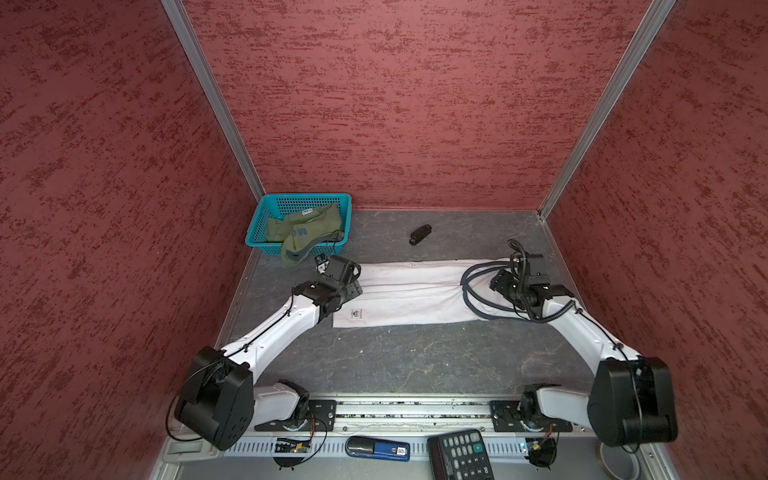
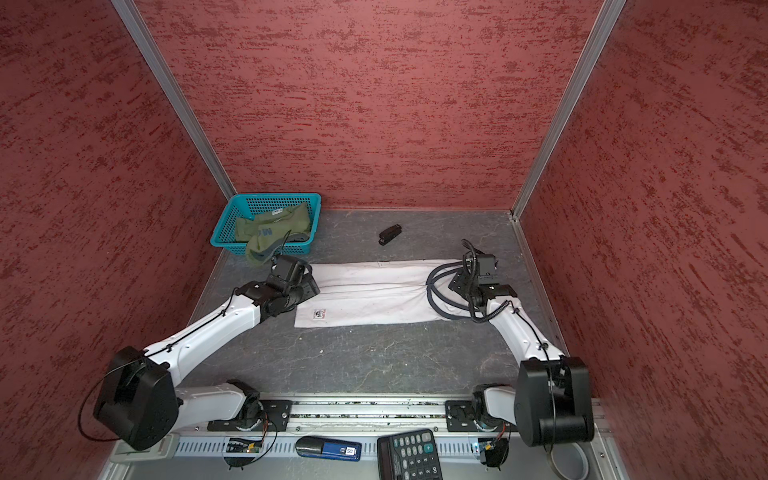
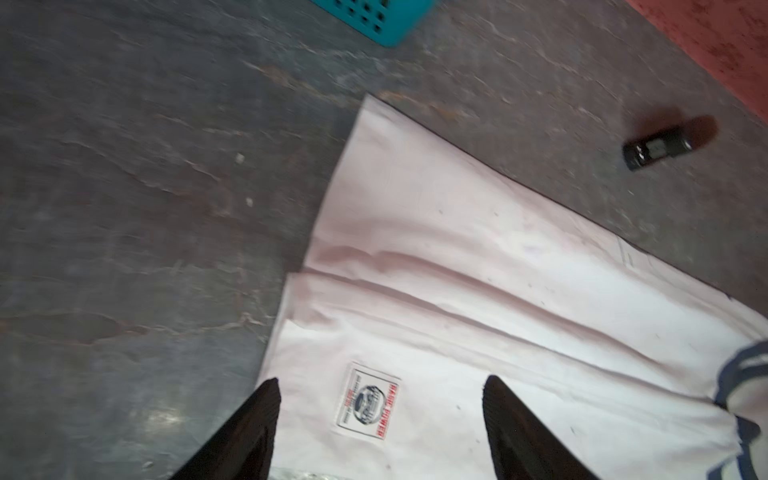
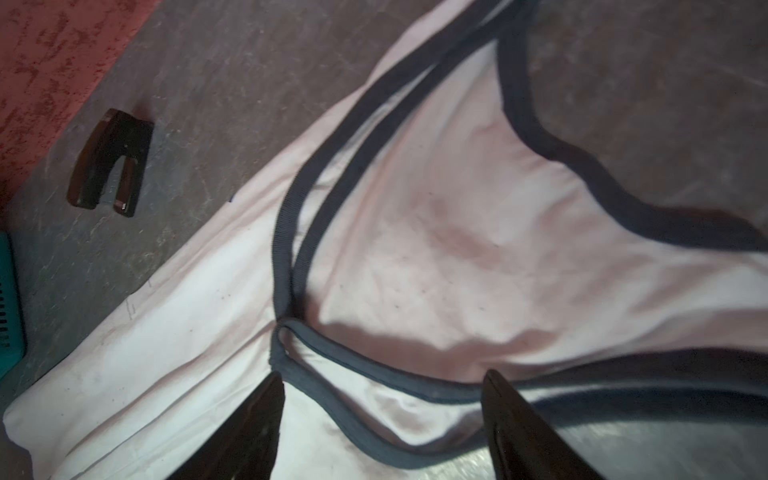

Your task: Fold and stack the tank tops

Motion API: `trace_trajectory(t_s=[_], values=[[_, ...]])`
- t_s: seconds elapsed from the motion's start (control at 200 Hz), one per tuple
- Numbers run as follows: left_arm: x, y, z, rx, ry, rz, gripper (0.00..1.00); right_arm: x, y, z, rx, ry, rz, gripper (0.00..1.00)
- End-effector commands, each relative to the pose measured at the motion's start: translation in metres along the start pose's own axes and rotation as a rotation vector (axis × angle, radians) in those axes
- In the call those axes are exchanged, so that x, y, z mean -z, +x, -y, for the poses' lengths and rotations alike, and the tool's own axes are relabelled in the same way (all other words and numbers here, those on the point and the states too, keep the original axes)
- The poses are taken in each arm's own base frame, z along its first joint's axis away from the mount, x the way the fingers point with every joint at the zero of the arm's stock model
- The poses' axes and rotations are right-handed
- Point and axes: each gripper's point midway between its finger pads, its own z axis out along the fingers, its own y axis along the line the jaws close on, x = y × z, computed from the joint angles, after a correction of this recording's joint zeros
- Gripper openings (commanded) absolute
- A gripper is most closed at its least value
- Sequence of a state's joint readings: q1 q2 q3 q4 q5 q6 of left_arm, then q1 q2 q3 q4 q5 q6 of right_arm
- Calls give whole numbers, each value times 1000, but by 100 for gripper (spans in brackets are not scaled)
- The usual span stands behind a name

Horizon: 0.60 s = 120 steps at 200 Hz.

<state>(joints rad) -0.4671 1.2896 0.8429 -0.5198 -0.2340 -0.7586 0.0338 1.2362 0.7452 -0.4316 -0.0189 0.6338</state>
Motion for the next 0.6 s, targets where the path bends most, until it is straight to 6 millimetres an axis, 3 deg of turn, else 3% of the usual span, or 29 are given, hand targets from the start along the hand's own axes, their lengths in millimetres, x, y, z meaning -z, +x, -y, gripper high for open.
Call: trace_trajectory(t_s=[0.0,0.13,0.265,0.471,0.596], values=[[-18,26,34,-96,100,-86,78,6,14,30,-118,41,-26,76],[-43,42,57,-155,128,-154,78,4,12,54,-223,26,-10,76],[-66,53,59,-161,120,-198,78,-7,8,65,-278,2,-17,75],[-92,66,29,-100,60,-248,78,-25,-5,77,-293,26,-6,70],[-97,73,13,-72,44,-263,78,-37,-8,81,-299,41,-12,67]])
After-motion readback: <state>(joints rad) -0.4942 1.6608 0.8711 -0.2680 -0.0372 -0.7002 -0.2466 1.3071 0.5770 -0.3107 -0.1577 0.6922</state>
